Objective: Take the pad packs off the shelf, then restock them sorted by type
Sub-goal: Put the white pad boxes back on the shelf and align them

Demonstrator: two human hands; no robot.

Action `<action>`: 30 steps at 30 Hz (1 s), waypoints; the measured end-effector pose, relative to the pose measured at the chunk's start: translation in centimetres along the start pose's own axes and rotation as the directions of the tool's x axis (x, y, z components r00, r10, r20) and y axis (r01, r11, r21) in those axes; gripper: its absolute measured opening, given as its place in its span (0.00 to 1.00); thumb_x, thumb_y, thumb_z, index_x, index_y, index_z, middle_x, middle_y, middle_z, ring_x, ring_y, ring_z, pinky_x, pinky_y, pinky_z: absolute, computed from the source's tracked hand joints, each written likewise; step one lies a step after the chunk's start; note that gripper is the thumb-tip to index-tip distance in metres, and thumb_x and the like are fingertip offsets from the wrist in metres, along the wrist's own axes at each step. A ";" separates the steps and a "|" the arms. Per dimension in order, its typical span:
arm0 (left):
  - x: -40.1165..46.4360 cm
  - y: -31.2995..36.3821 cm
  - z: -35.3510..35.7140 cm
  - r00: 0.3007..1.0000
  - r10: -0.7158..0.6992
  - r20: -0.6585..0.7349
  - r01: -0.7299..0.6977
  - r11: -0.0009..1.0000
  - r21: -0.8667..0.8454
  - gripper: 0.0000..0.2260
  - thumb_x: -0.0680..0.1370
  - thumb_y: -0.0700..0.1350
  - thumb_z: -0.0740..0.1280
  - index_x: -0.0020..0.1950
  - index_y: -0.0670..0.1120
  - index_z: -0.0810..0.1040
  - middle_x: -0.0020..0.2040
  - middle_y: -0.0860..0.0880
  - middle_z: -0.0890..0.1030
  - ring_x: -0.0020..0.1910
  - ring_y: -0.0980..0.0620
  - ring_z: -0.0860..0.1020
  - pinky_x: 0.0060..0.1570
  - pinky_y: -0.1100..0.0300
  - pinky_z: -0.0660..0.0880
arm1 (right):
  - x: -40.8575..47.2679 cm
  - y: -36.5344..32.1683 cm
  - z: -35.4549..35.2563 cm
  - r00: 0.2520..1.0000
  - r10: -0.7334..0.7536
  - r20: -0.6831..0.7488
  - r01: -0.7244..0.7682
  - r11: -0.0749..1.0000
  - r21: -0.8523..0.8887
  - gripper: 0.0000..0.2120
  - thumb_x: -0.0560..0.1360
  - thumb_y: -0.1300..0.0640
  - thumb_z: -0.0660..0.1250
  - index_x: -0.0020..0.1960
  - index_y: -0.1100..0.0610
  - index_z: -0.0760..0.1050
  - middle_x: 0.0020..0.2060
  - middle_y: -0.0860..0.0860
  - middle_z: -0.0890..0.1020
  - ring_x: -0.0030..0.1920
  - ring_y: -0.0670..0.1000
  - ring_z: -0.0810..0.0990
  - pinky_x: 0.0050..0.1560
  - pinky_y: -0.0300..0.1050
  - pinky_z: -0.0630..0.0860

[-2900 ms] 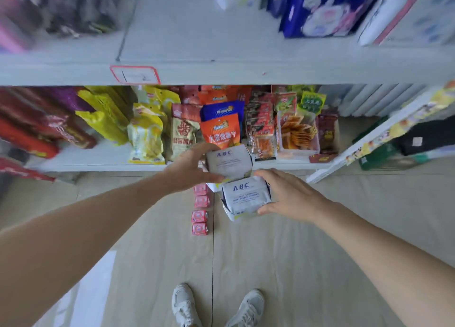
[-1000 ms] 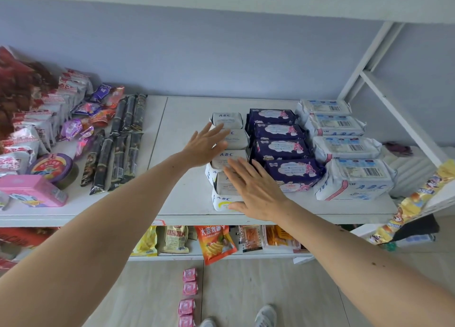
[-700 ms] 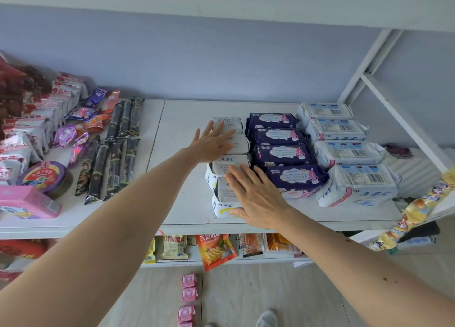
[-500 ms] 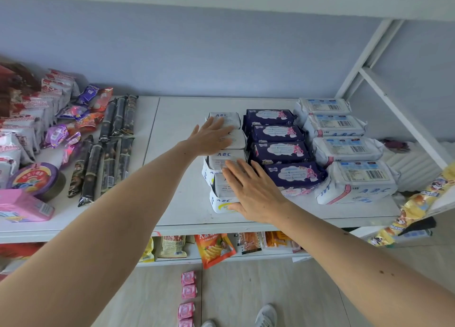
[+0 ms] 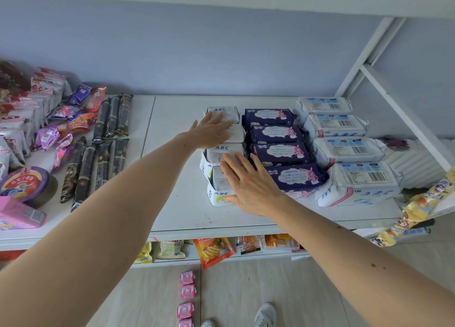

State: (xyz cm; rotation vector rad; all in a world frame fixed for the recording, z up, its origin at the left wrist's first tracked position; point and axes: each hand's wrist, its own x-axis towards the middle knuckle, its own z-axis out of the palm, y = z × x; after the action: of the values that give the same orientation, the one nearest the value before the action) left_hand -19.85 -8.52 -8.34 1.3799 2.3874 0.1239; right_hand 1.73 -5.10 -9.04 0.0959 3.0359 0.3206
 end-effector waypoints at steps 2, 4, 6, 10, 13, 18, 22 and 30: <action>0.0 0.0 -0.1 1.000 0.003 0.002 -0.003 1.000 0.007 0.23 0.81 0.59 0.49 0.75 0.64 0.46 0.78 0.54 0.41 0.76 0.49 0.38 0.73 0.39 0.41 | -0.1 -0.1 0.1 1.000 0.004 0.000 -0.004 1.000 0.016 0.42 0.76 0.37 0.60 0.77 0.61 0.47 0.77 0.59 0.50 0.76 0.62 0.52 0.73 0.64 0.53; 0.0 0.0 -0.2 1.000 0.004 0.005 -0.004 1.000 0.021 0.23 0.81 0.59 0.49 0.76 0.63 0.46 0.78 0.54 0.40 0.76 0.48 0.38 0.73 0.39 0.41 | -0.2 -0.1 0.2 1.000 0.008 0.003 -0.008 1.000 0.030 0.43 0.76 0.37 0.59 0.77 0.61 0.46 0.77 0.58 0.48 0.76 0.61 0.50 0.73 0.64 0.52; -0.2 -0.1 -0.2 1.000 0.002 0.007 -0.002 1.000 0.017 0.24 0.81 0.59 0.48 0.76 0.61 0.45 0.78 0.54 0.40 0.76 0.49 0.37 0.73 0.40 0.40 | -0.2 0.0 0.3 1.000 0.007 0.013 -0.008 0.999 0.053 0.43 0.76 0.36 0.57 0.78 0.60 0.42 0.78 0.57 0.44 0.77 0.60 0.46 0.74 0.63 0.48; -1.0 -0.2 -0.1 0.999 -0.013 -0.051 0.010 0.998 -0.063 0.27 0.81 0.58 0.50 0.77 0.57 0.44 0.78 0.53 0.38 0.76 0.50 0.36 0.74 0.44 0.39 | -0.7 0.9 0.2 0.999 0.012 0.037 -0.016 0.995 0.101 0.50 0.72 0.31 0.60 0.78 0.58 0.38 0.77 0.54 0.39 0.77 0.54 0.40 0.75 0.59 0.43; -2.0 -0.2 0.0 0.991 0.002 -0.133 -0.014 0.996 -0.088 0.28 0.81 0.58 0.51 0.78 0.53 0.44 0.78 0.51 0.40 0.76 0.49 0.38 0.74 0.43 0.41 | -1.7 1.7 0.0 1.000 0.002 0.021 -0.005 0.992 0.129 0.53 0.69 0.31 0.64 0.78 0.57 0.39 0.77 0.53 0.43 0.77 0.52 0.43 0.76 0.55 0.41; -4.5 -0.2 0.5 0.965 0.051 -0.259 -0.086 0.988 -0.127 0.28 0.81 0.57 0.54 0.78 0.51 0.47 0.79 0.50 0.46 0.77 0.47 0.42 0.74 0.44 0.45 | -4.4 3.0 -0.4 0.998 0.052 -0.032 -0.045 0.982 0.186 0.54 0.64 0.35 0.73 0.78 0.55 0.48 0.78 0.52 0.52 0.77 0.50 0.49 0.76 0.52 0.44; -6.9 0.3 1.4 0.930 0.083 -0.357 -0.152 0.974 -0.169 0.26 0.80 0.54 0.58 0.77 0.49 0.56 0.77 0.48 0.56 0.76 0.44 0.51 0.73 0.47 0.53 | -6.6 2.8 -0.4 0.989 0.122 -0.084 -0.101 0.970 0.219 0.54 0.62 0.39 0.76 0.77 0.56 0.52 0.77 0.52 0.55 0.77 0.52 0.52 0.76 0.52 0.47; -13.0 0.9 4.3 0.904 0.066 -0.422 -0.162 0.967 -0.195 0.22 0.79 0.52 0.62 0.71 0.49 0.67 0.72 0.48 0.67 0.71 0.44 0.59 0.69 0.46 0.62 | -8.7 -1.0 -0.5 0.936 0.111 -0.334 -0.016 0.962 0.274 0.35 0.65 0.53 0.79 0.67 0.59 0.70 0.67 0.53 0.73 0.66 0.55 0.71 0.68 0.50 0.64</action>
State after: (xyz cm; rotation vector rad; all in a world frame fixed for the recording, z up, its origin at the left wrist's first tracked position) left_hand -11.70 -19.62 -8.47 1.5004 2.5133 0.7687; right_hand 10.27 -6.76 -8.06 0.1741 3.4161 -0.0853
